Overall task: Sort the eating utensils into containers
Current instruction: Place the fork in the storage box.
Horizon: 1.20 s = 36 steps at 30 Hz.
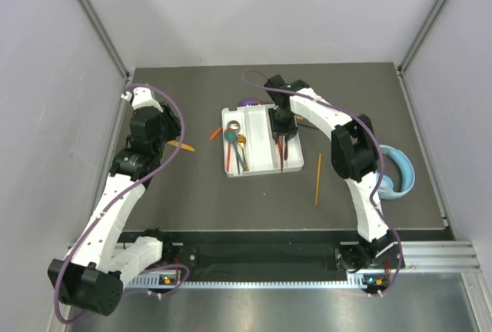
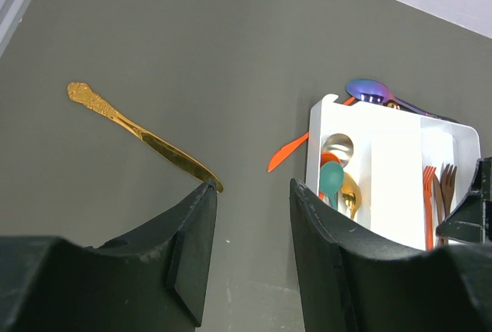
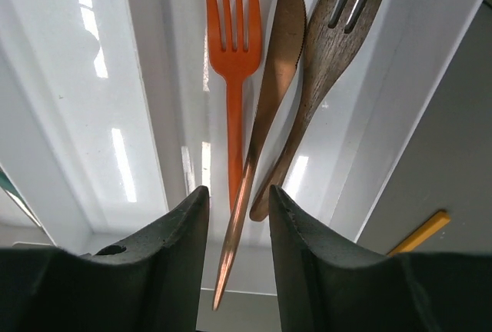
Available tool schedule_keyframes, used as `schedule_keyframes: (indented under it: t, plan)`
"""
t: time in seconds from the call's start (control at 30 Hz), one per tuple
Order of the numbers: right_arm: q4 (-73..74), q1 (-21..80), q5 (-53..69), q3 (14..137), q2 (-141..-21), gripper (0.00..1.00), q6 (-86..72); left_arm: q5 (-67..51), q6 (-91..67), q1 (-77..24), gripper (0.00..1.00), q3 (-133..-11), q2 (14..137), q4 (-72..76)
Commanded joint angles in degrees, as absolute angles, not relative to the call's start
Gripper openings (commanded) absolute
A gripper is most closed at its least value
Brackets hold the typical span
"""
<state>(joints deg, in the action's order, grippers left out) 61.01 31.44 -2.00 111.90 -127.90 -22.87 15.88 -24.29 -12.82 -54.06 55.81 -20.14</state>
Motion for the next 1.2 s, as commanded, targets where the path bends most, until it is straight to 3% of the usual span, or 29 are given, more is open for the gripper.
schedule_keyframes:
  t: [0.0,0.17,0.27,0.3,0.33,0.6,1.17]
  plan:
    - [61.88,30.94,-1.32,114.70,-129.64,0.38,-22.32,15.64,-23.91,-13.01,0.48,-54.23,56.07,-17.58]
    - [61.35,30.59,-0.36,115.31,-130.86,0.35,-22.24,15.64,-23.91,-13.01,0.48,-54.23,55.99,-17.58]
    - [61.35,30.32,0.87,115.84,-131.92,0.24,-22.06,15.64,-23.91,-13.01,0.48,-54.23,56.07,-17.49]
    - [61.26,30.06,1.05,115.93,-132.18,0.08,-21.89,15.64,-23.91,-13.01,0.48,-54.23,56.16,-17.58]
    - [61.35,29.97,0.97,115.93,-132.19,0.00,-21.88,15.73,-23.91,-13.01,0.48,-54.23,56.08,-17.49]
    - [60.82,29.45,-5.18,115.93,-128.32,0.00,-20.66,15.47,-23.91,-13.01,0.48,-54.32,56.42,-17.58]
    - [65.04,27.86,-4.48,125.60,-130.07,0.00,-18.28,15.64,-23.64,-13.01,0.47,-54.14,56.43,-17.40]
